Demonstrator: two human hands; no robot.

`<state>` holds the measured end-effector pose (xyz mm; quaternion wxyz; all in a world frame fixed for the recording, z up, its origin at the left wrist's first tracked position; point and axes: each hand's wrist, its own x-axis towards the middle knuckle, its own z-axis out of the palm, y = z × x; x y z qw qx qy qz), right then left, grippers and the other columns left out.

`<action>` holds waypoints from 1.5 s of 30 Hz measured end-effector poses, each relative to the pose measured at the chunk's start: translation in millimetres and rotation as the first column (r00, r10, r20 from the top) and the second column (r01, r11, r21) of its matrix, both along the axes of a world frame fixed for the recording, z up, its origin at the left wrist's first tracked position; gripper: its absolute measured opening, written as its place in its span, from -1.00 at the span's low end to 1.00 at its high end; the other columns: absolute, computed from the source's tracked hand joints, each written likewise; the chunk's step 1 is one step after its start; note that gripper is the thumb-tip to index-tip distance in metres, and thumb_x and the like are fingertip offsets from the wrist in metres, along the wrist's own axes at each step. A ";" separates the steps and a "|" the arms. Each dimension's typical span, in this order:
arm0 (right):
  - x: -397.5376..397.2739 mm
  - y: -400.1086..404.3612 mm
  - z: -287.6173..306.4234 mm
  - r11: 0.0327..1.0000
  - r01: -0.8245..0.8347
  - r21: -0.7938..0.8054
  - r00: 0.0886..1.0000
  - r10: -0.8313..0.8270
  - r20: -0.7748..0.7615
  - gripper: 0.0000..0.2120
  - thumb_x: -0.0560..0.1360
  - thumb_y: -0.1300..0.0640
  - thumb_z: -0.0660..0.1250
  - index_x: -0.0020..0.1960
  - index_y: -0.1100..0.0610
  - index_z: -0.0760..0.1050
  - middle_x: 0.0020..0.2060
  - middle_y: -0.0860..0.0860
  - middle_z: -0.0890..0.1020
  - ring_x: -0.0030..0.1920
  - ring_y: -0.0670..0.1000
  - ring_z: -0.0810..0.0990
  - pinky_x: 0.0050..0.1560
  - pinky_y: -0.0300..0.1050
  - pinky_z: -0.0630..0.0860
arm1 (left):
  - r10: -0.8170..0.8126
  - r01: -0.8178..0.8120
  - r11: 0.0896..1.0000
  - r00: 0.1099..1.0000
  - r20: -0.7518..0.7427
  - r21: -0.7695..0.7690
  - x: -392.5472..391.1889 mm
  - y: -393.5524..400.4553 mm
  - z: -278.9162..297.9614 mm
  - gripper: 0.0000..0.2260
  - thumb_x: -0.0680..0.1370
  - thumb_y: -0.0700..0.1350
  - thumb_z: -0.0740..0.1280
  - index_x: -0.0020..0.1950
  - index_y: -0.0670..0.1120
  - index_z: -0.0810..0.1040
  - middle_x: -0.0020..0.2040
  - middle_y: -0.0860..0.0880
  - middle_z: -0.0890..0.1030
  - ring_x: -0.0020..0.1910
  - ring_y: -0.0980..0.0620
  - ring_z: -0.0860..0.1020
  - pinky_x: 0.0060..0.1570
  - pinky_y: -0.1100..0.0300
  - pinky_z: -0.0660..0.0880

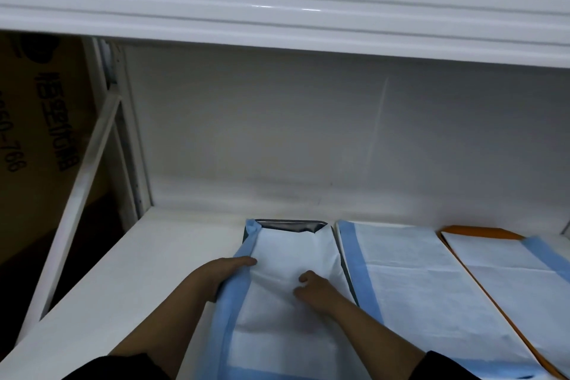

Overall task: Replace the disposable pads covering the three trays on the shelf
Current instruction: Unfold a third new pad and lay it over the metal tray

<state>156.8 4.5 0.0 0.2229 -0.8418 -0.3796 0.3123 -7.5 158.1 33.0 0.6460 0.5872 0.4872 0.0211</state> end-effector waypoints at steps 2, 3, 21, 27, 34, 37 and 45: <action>1.5 2.3 -0.6 1.000 -0.007 -0.011 0.999 0.007 0.034 -0.58 0.55 0.05 0.19 0.38 0.13 0.32 0.29 0.05 0.45 0.24 0.03 0.46 0.12 -0.20 0.38 | 0.012 -0.009 0.997 0.999 -0.040 0.082 7.2 5.7 -1.3 -0.48 0.39 -0.02 0.52 0.21 -0.28 0.49 0.08 -0.23 0.61 -0.02 -0.16 0.59 -0.06 0.05 0.54; 3.3 3.7 -0.9 1.000 -0.004 -0.014 0.999 0.005 0.049 -0.62 0.55 0.07 0.19 0.33 0.13 0.36 0.24 0.04 0.49 0.19 0.02 0.48 0.09 -0.19 0.39 | 0.016 -0.010 0.993 0.998 -0.053 0.120 11.8 7.9 -2.3 -0.51 0.42 -0.07 0.49 0.23 -0.31 0.47 0.09 -0.24 0.60 -0.05 -0.16 0.58 -0.10 0.06 0.52; 8.4 40.5 51.5 0.930 0.240 0.278 0.950 -0.166 -0.266 -0.90 0.54 0.12 0.21 -0.06 0.13 0.47 -0.17 0.05 0.63 -0.34 -0.01 0.56 -0.36 -0.24 0.46 | 0.073 -0.046 0.992 0.971 0.229 -0.118 29.0 -0.2 10.8 -0.71 0.51 -0.07 0.31 0.14 -0.22 0.57 -0.04 -0.19 0.65 -0.10 -0.11 0.60 -0.12 0.11 0.53; -1.3 53.4 60.2 0.960 0.170 0.224 0.947 -0.096 -0.306 -0.91 0.56 0.14 0.17 -0.05 0.13 0.44 -0.23 0.04 0.60 -0.32 0.01 0.58 -0.31 -0.19 0.52 | -0.002 -0.008 0.999 0.975 0.221 0.042 48.9 3.1 17.6 -0.55 0.52 0.02 0.37 0.28 -0.26 0.48 0.26 -0.25 0.53 -0.22 0.00 0.57 -0.26 0.17 0.52; 1.6 56.1 44.3 0.951 0.179 0.252 0.960 -0.113 -0.256 -0.86 0.55 0.13 0.18 -0.17 0.07 0.44 -0.18 0.08 0.65 -0.32 0.01 0.58 -0.32 -0.21 0.51 | -0.003 -0.003 0.981 0.999 0.034 0.193 65.6 22.6 16.9 -0.59 0.52 -0.08 0.37 0.30 -0.26 0.47 0.26 -0.26 0.53 0.23 -0.22 0.52 0.09 0.01 0.51; 10.8 59.3 42.0 0.944 0.189 0.270 0.963 -0.125 -0.238 -0.88 0.54 0.11 0.20 -0.16 0.07 0.46 -0.21 0.05 0.65 -0.32 0.00 0.59 -0.32 -0.22 0.51 | 0.024 -0.032 0.986 0.998 0.052 0.163 70.7 25.1 14.4 -0.63 0.54 -0.15 0.34 0.29 -0.30 0.46 0.27 -0.29 0.52 0.24 -0.25 0.51 0.10 -0.01 0.51; 28.9 83.0 41.3 0.928 0.200 0.315 0.969 -0.139 -0.204 -0.81 0.53 0.12 0.17 0.06 0.14 0.50 -0.17 0.01 0.59 -0.21 0.02 0.55 -0.25 -0.17 0.47 | 0.113 -0.089 0.988 0.973 0.201 -0.127 67.0 26.0 7.1 -0.66 0.52 -0.08 0.36 0.23 -0.23 0.52 0.10 -0.23 0.62 0.06 -0.20 0.58 0.05 0.03 0.51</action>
